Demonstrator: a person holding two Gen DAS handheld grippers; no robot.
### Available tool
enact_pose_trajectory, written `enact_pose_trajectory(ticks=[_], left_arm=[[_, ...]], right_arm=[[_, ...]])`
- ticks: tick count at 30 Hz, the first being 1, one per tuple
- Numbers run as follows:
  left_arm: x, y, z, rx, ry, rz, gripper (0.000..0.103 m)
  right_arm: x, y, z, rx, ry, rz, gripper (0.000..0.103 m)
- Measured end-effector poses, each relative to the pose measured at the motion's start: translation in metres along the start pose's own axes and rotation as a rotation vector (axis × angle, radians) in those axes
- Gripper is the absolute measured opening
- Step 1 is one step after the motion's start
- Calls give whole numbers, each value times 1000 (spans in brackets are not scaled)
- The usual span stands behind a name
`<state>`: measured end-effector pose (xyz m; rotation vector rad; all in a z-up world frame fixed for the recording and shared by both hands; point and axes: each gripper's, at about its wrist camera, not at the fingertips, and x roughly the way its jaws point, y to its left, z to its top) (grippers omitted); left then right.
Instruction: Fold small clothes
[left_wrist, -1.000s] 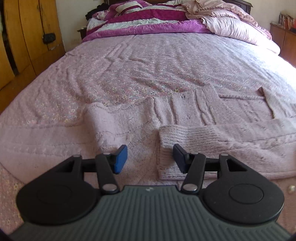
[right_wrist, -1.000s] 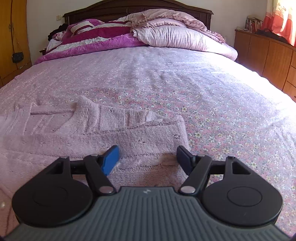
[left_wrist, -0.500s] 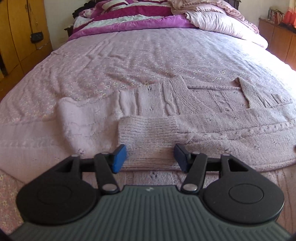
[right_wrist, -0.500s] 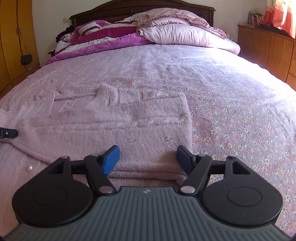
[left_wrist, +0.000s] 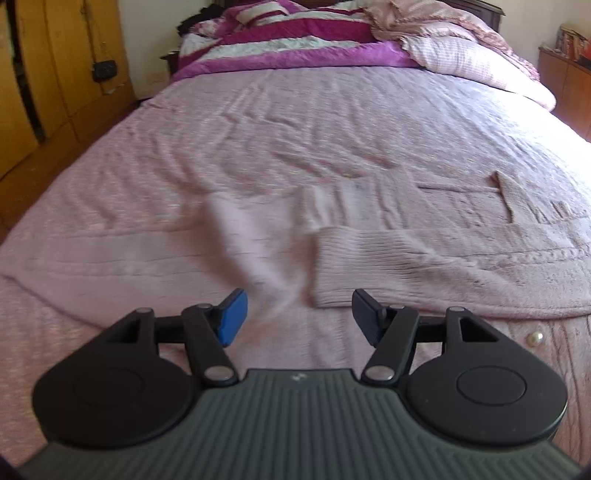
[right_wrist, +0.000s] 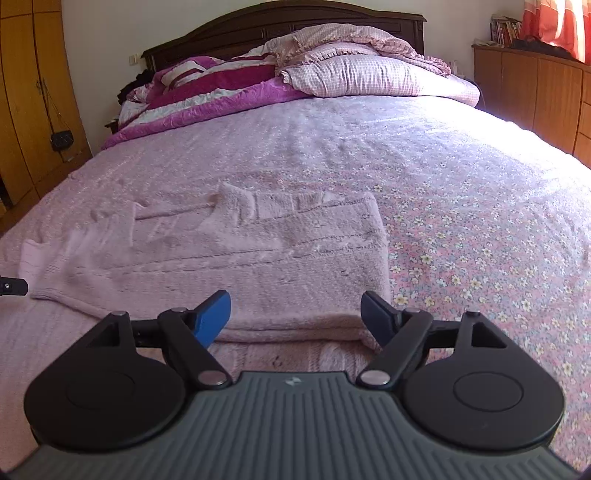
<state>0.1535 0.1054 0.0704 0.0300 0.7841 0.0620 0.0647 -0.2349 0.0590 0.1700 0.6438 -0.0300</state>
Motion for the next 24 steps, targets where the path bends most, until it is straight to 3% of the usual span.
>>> enact_pose_trajectory(ticks=[9,14,18,24], left_arm=[[-36,70,4,-79,-4,117,64],[-37,111,0,-159,2,162,64],[-24,139,-9,-260,2,152,64],[4,174,-28,-463,8,51,64]], right_arm=[[-46,18,-4,41,13,82,87],[-67,35,-16,6,7,101,91],[-73,45,-33,-33,10,88,92],[-69,42,-53,3,42,68,93]])
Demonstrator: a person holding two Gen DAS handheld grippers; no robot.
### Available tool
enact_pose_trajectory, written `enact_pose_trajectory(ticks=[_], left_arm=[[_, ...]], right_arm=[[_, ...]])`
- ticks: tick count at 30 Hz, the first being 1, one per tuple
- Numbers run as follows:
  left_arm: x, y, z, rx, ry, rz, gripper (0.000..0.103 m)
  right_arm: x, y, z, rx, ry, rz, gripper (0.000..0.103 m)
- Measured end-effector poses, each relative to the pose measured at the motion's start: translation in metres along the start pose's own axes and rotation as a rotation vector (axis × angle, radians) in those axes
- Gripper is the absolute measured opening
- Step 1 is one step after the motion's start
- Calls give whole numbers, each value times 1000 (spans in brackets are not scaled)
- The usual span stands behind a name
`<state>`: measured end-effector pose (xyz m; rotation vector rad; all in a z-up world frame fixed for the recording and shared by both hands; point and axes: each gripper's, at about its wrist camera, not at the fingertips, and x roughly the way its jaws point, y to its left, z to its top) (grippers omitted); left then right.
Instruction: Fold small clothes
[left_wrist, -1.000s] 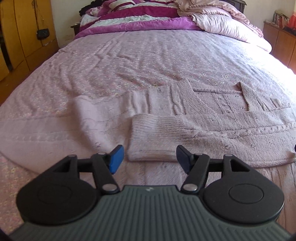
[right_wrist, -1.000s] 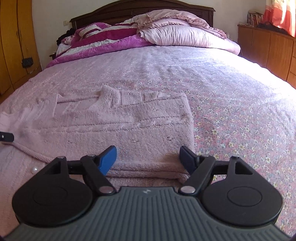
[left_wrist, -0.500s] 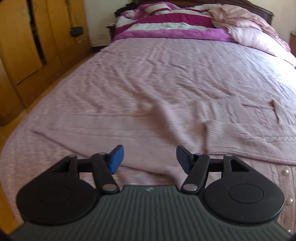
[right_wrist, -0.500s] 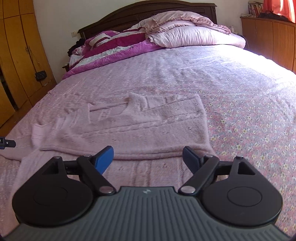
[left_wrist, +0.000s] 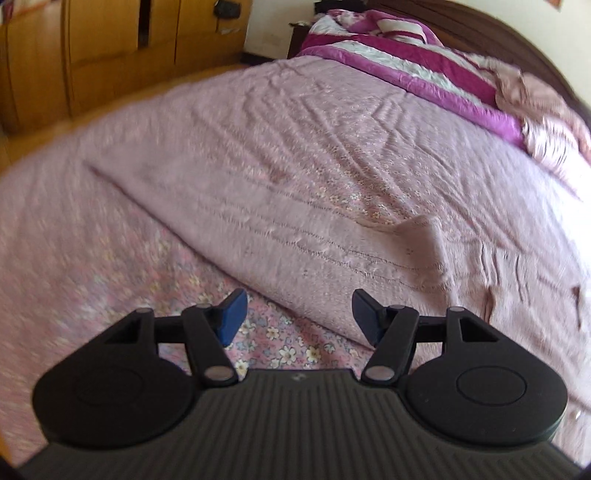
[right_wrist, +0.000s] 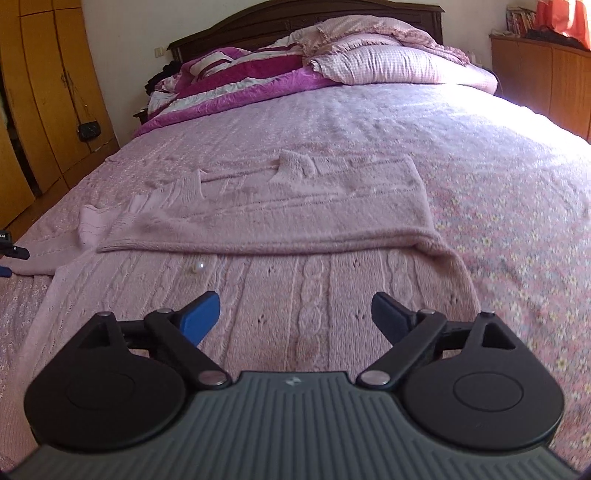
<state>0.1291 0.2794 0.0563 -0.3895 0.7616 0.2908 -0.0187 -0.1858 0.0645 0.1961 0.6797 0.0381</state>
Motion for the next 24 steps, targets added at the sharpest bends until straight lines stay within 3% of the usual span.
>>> enact_pose_trajectory(ticks=[6,12,14,15,24], left_arm=[[25,24,-6,-121,-1,-34,65],[38,20,-1,-85,-59,33,68],[44,21,2,-73,-67,10,81],[47,22,3,-66,-72,-3,83],[67,24,20,-70,-115,-2,84]], right_arm=[[7,-9,-10,68,19,-24,94],[17,-13,-18,118,46,-52,94],[18,-12,-20,107,40,-62,95],[18,-11,-20,104,37,-66,95],[24,-10,-21,104,18,-77,97]])
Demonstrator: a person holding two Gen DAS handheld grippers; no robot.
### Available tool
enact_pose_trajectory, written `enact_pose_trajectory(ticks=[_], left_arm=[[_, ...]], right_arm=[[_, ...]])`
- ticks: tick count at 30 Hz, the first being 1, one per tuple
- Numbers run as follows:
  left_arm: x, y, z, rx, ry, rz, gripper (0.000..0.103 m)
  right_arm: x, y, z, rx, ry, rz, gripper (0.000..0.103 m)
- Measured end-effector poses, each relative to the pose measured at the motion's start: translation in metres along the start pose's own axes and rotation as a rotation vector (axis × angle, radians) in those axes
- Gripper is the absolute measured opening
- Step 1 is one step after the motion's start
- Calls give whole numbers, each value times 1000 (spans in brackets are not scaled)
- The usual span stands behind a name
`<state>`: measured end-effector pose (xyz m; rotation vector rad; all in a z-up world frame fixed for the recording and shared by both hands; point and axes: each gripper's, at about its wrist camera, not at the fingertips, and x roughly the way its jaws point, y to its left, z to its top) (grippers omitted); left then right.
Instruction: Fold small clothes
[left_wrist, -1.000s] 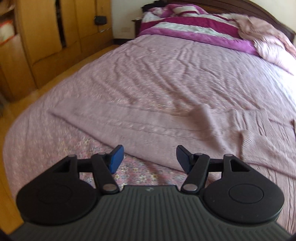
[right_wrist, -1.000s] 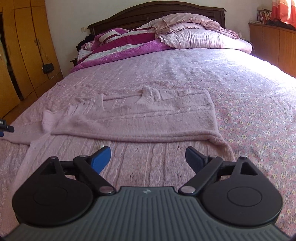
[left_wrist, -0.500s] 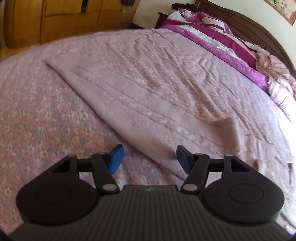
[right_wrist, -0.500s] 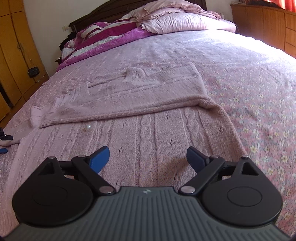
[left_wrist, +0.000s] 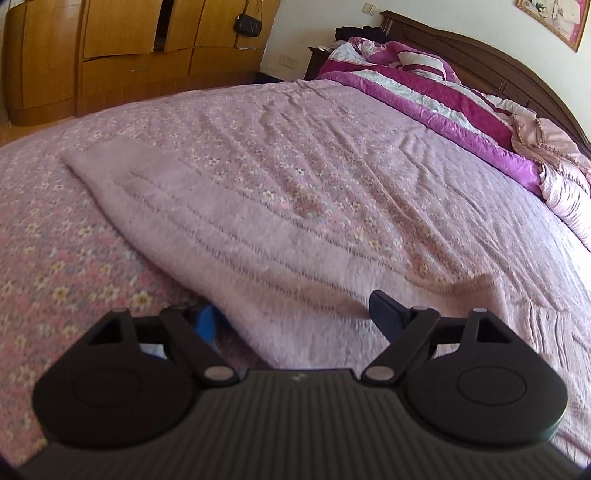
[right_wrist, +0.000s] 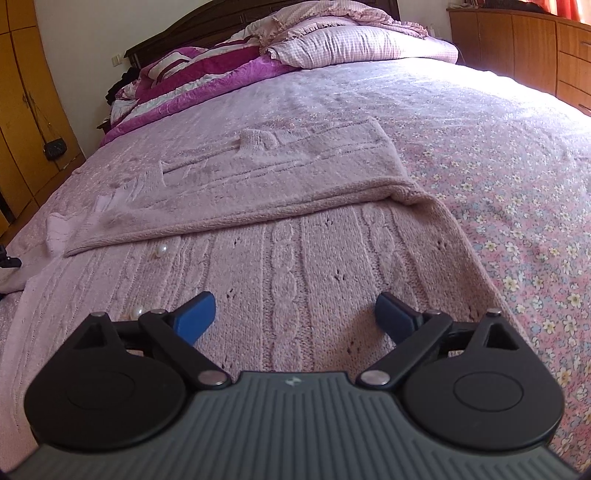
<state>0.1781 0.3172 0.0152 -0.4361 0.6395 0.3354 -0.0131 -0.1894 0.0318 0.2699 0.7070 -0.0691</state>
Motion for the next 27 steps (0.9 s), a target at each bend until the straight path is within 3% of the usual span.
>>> enact_pose_trajectory(ticks=[5,10,12,13,14,20,27], left_arm=[[11,6,11,-23,-2,-26,85],[18,-1,11,64,-33,-6,82],[17,-6,9,111,-58,58,55],[16,-10,9,154,-67,93,23],[15,-11,8,189,-66,97,12],[-17,-6,14,185,-128,12,7],[-72,-34,11,224,-246,-114,7]], right_arm=[[2,2,-1,-6,-11,-7,98],[3,1,0,5,-13,-10,98],[2,1,2,15,-13,-7,98],[1,0,2,20,-14,-6,98],[1,-1,2,24,-14,-6,98],[0,-4,1,41,-23,-4,98],[-3,-7,2,62,-29,5,98]])
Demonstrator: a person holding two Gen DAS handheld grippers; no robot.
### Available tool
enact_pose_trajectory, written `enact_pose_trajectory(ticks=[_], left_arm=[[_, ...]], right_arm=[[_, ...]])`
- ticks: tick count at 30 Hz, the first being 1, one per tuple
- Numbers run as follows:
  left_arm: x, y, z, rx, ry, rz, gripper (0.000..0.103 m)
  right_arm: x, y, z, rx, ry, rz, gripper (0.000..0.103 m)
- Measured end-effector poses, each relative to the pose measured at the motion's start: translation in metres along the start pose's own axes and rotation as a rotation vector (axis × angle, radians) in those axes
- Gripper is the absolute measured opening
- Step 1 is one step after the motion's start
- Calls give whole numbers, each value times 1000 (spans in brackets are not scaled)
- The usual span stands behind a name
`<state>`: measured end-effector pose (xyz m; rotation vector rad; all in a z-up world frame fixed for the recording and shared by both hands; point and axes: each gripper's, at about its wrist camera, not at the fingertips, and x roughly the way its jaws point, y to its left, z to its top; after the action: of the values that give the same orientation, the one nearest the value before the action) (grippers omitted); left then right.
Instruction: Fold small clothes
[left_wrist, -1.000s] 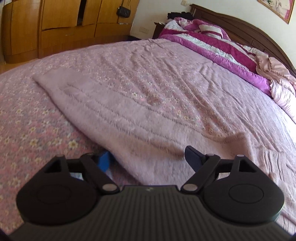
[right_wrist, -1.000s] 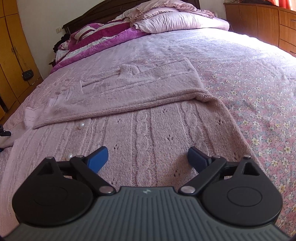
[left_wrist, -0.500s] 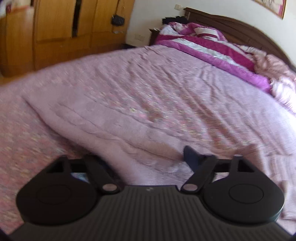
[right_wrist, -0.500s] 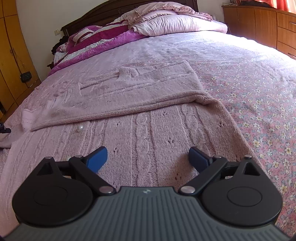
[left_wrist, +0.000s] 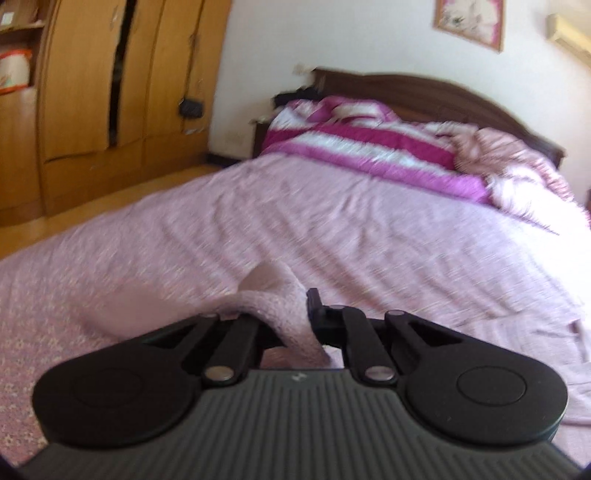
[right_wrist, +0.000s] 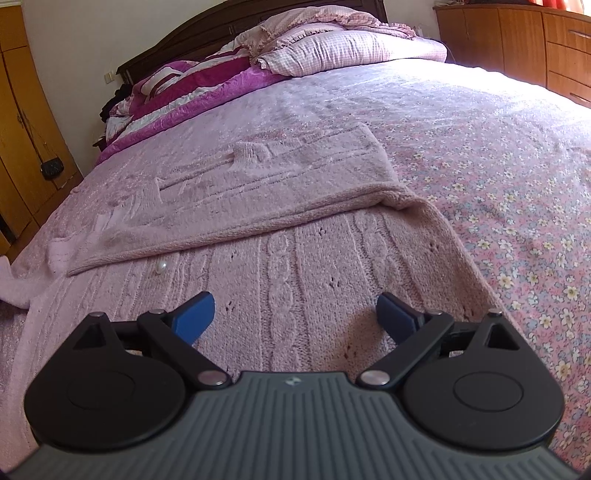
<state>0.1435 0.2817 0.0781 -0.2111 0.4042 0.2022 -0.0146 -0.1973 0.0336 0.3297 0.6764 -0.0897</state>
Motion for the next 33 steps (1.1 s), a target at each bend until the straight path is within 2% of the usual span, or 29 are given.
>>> enact_pose_trajectory(ticks=[4,8,14,22,27,33], left_arm=[[-22,-31,10,17,-43,-99,7],[-33,-65,10,57,-51,-187,7],[-46,-108,-7,56,-49,-260,7],[-53,-156,-39,76,33,-345,7],[-48,-173,-61,119,84,-344,7],[-36,-177,-83,145,203,-349,7]], right_arm=[[-2,-3,0,13,-2,3,98],[-6,-4,-1,23,-12,10,98],[-12,-11,-1,43,-23,17,98],[-14,-21,-2,85,-29,32,98],[-17,-25,-2,102,-27,48,98],[-18,-27,-4,109,-24,61,98]])
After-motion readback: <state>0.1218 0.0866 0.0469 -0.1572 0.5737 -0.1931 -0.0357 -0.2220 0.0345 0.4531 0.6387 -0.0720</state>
